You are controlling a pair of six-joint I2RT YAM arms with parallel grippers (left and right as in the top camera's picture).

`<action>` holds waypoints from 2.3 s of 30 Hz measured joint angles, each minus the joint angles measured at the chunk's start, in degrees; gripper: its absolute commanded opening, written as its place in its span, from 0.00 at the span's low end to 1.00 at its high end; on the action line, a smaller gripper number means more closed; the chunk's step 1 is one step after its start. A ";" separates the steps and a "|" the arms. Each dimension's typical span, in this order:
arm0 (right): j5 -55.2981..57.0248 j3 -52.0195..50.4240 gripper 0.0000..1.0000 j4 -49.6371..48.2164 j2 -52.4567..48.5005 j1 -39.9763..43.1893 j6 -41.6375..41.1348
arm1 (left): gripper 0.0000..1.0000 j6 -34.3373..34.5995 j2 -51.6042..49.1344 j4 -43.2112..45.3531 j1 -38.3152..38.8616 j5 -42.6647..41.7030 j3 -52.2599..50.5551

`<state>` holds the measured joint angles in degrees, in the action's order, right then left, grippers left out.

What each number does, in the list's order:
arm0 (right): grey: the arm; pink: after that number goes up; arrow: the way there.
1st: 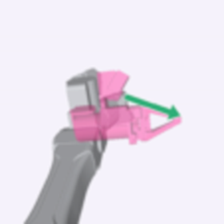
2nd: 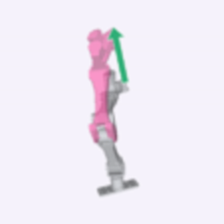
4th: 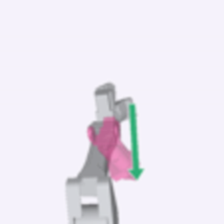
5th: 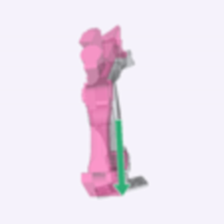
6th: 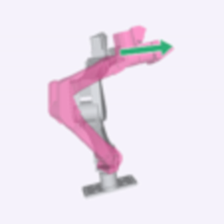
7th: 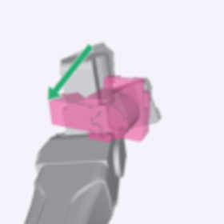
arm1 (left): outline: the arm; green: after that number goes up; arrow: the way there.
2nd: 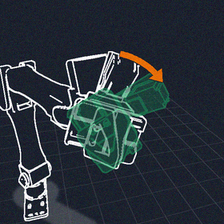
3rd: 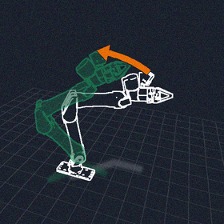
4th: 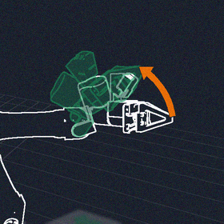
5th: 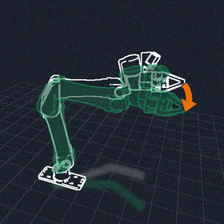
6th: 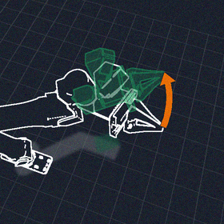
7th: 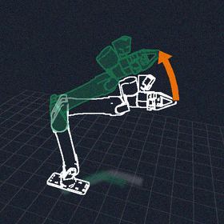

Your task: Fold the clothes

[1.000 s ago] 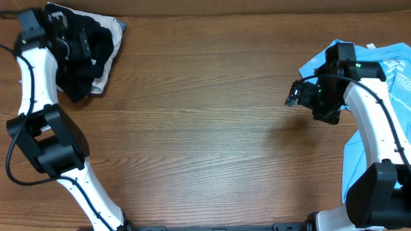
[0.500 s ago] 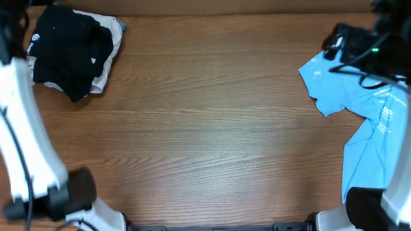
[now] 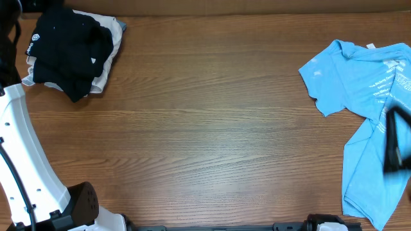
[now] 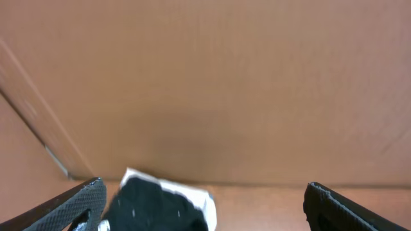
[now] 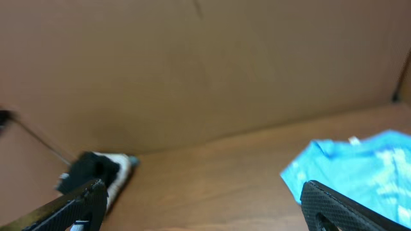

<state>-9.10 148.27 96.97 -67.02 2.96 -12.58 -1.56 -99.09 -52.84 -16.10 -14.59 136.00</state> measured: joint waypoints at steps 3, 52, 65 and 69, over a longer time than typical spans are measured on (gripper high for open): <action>-1.46 0.46 1.00 0.04 4.24 0.00 -0.70 | 1.00 0.02 -0.04 -3.48 0.00 -0.02 -0.02; -2.84 -144.06 1.00 -112.06 43.43 -5.75 -0.90 | 1.00 0.15 -0.04 -26.91 0.00 0.00 -0.07; 1.90 -147.21 1.00 -104.43 48.76 -5.73 -0.90 | 1.00 0.17 -0.04 -26.91 0.00 0.00 -0.07; 2.10 -147.21 1.00 -99.14 52.13 -5.75 -0.87 | 1.00 0.17 -0.04 -26.88 0.00 0.02 -0.07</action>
<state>-7.01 1.06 -2.17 -14.90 -2.79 -13.45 -1.39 -99.13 -79.72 -16.10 -14.57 135.94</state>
